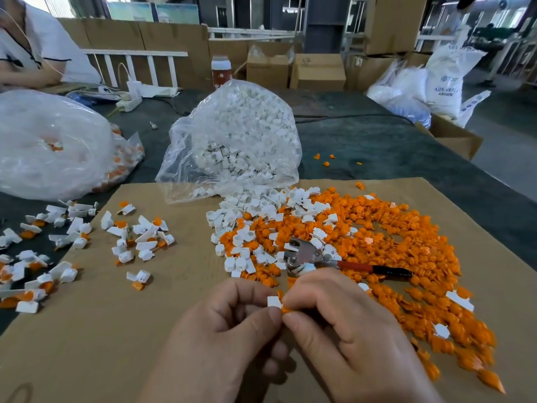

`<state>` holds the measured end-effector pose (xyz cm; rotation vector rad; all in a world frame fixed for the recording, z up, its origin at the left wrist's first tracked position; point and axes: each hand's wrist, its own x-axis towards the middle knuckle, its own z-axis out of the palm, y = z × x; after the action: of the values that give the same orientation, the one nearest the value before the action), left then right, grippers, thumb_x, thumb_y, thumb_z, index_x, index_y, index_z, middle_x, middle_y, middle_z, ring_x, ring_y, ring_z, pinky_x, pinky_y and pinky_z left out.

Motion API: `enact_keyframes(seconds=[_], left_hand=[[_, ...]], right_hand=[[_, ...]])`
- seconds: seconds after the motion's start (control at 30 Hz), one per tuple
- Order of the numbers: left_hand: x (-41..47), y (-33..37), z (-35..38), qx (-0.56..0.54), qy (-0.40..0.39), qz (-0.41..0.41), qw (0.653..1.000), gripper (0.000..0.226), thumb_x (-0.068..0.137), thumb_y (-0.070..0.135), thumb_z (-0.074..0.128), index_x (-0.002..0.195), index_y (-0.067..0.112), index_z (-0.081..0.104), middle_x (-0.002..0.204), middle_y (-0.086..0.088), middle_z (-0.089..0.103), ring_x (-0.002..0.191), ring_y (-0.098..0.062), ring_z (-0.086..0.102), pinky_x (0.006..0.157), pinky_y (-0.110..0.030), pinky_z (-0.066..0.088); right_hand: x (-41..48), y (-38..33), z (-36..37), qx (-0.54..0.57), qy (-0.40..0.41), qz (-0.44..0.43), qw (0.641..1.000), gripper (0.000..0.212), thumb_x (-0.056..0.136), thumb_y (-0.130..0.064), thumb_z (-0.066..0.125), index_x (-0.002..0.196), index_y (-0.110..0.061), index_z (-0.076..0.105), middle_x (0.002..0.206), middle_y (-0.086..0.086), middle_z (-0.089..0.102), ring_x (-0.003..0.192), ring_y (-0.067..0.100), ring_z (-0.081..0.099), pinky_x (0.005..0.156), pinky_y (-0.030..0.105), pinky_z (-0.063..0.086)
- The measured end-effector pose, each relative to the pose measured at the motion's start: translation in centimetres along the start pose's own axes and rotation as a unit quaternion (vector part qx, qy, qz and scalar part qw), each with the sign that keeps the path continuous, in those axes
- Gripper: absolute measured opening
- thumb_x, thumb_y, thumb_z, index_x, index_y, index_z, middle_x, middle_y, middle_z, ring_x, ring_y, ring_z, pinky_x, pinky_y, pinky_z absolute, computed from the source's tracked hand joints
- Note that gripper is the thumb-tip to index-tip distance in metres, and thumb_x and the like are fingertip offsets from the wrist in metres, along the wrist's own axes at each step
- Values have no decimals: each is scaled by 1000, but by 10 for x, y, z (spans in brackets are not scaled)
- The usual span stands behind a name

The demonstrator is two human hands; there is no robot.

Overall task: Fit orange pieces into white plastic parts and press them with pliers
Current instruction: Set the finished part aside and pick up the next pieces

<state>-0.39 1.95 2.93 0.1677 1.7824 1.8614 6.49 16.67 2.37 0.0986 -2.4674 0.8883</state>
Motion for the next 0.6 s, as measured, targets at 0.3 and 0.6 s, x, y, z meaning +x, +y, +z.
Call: enact_keyframes(seconds=[0.3, 0.6], left_hand=[[4, -6, -5, 86, -9, 97, 992, 22, 76, 17, 77, 81, 38, 73, 70, -10, 72, 62, -23, 70, 56, -25, 54], [7, -9, -5, 14, -12, 50, 999, 23, 80, -9, 71, 72, 13, 72, 60, -18, 64, 48, -25, 61, 46, -32, 56]], right_hand=[[-1, -1, 1, -88, -13, -10, 996, 12, 91, -42, 47, 95, -39, 57, 99, -22, 59, 87, -6, 58, 69, 9, 47], [-1, -3, 5, -105, -92, -2, 990, 13, 94, -36, 49, 103, -36, 58, 102, -21, 53, 86, -2, 53, 69, 15, 49]])
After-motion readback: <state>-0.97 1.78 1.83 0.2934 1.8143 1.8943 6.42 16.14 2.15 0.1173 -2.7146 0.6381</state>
